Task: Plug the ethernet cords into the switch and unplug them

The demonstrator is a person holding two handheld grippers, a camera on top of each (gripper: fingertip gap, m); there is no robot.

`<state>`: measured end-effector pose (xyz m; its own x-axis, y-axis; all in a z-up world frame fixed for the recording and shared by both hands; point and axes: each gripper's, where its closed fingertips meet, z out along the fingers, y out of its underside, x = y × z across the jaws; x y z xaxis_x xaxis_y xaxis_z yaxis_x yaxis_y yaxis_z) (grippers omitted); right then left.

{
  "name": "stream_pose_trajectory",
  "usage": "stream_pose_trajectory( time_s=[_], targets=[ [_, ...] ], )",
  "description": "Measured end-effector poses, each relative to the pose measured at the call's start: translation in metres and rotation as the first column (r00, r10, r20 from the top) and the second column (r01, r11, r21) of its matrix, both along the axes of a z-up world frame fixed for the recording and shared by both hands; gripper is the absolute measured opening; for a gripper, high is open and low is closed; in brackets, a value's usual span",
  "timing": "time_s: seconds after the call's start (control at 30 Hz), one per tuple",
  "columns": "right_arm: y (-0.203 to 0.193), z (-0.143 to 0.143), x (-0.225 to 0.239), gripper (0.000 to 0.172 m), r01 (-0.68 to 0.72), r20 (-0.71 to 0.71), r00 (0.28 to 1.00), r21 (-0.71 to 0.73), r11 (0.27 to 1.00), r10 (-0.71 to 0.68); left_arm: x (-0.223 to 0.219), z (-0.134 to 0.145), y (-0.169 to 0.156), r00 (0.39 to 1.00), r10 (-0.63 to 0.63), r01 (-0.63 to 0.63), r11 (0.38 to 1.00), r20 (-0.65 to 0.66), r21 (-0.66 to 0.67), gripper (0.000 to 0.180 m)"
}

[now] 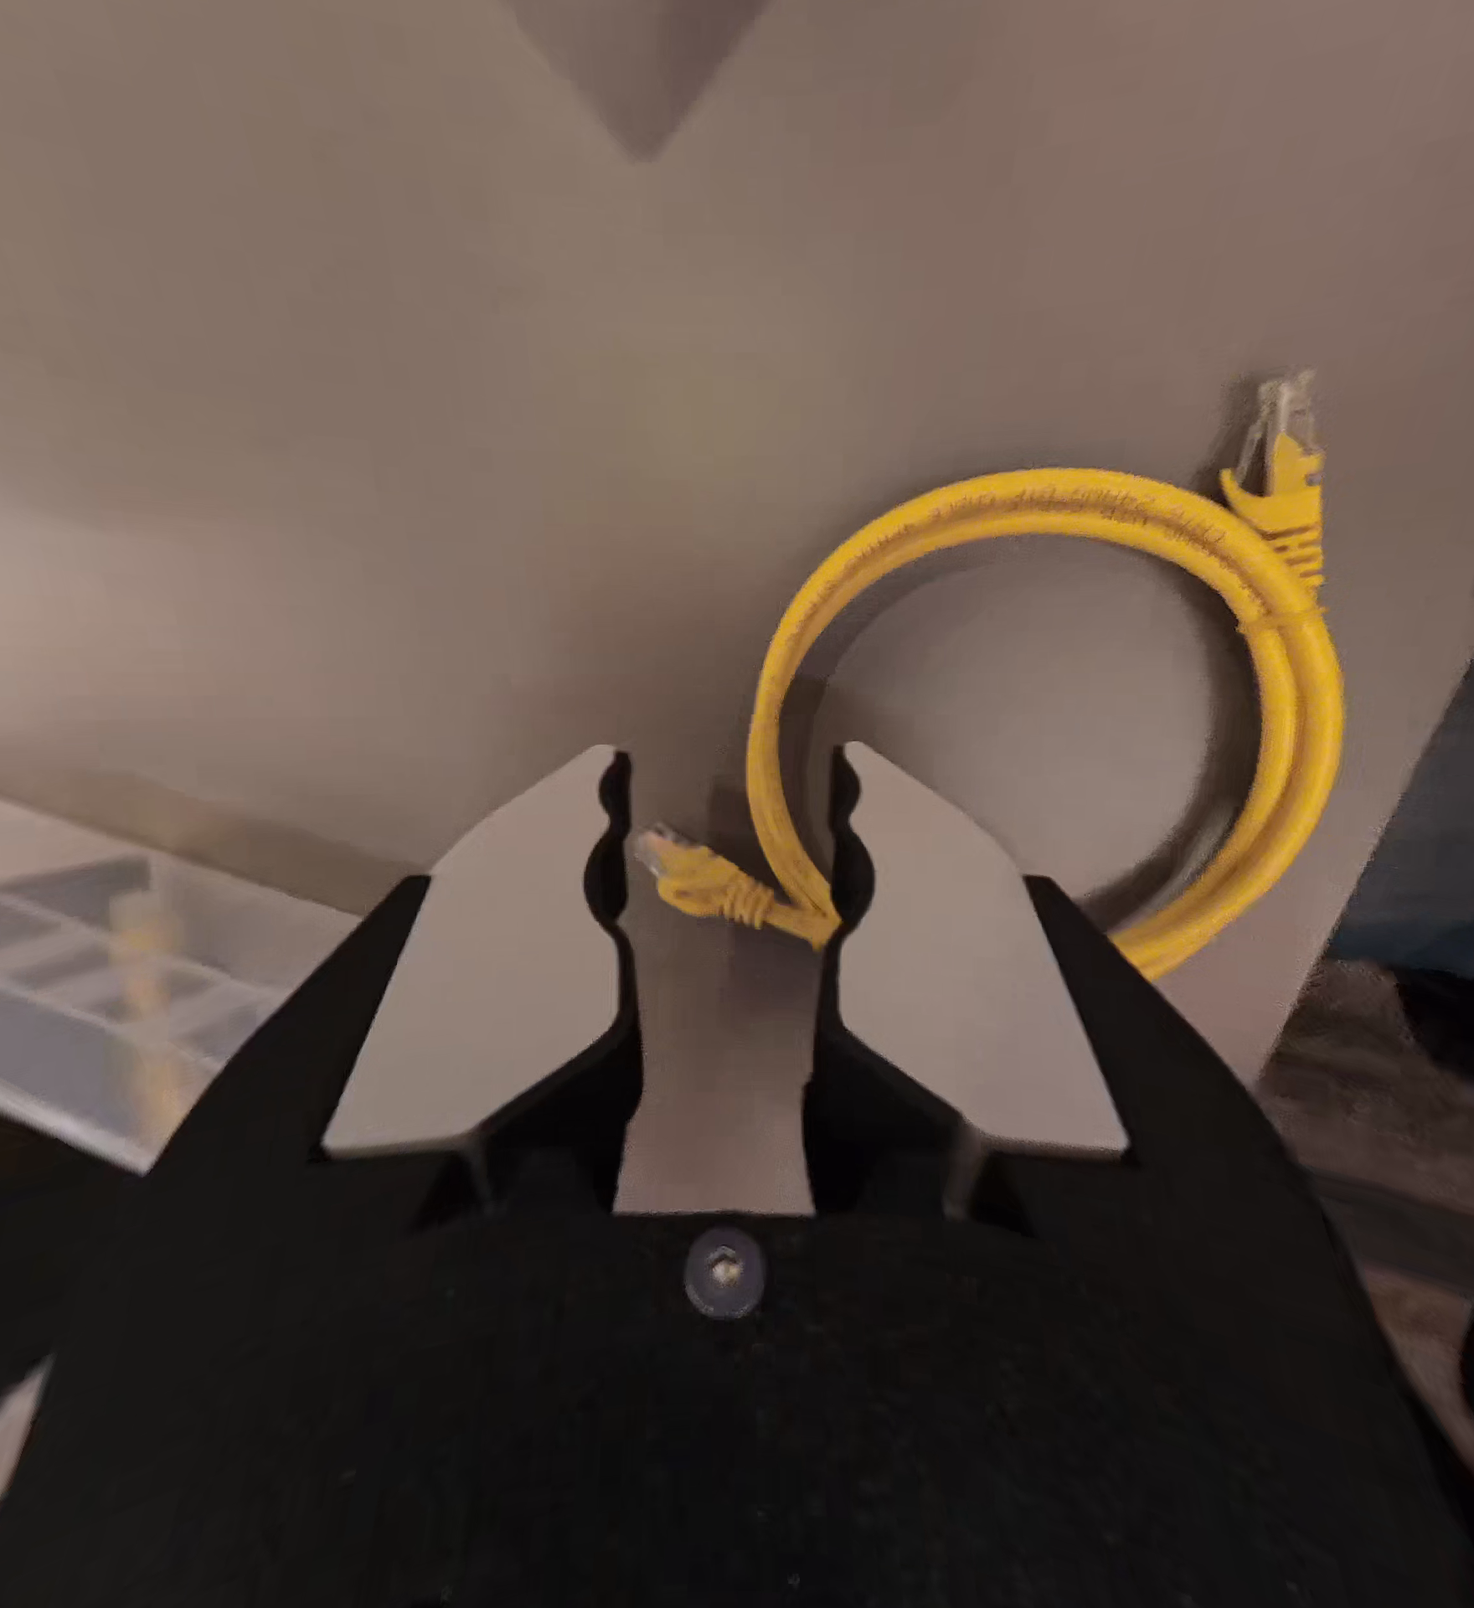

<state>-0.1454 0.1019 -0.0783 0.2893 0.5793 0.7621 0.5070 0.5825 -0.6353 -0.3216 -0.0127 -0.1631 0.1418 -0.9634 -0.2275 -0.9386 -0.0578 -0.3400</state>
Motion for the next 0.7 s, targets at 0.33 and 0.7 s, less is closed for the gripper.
stream_pose_trajectory(
  time_s=[0.33,0.7],
  targets=[
    [0.0,0.002,0.0,0.023,-0.003,-0.007,1.0,-0.003,1.0,0.003,-0.045,0.011,-0.023,0.463,0.794,-0.688,0.602,0.395,-0.405,0.035],
    [-0.003,0.001,-0.003,0.023,-0.012,-0.003,1.0,-0.001,1.0,0.012,-0.039,-0.014,-0.008,0.299,0.874,-0.756,0.462,0.383,-0.464,0.037]
  ],
)
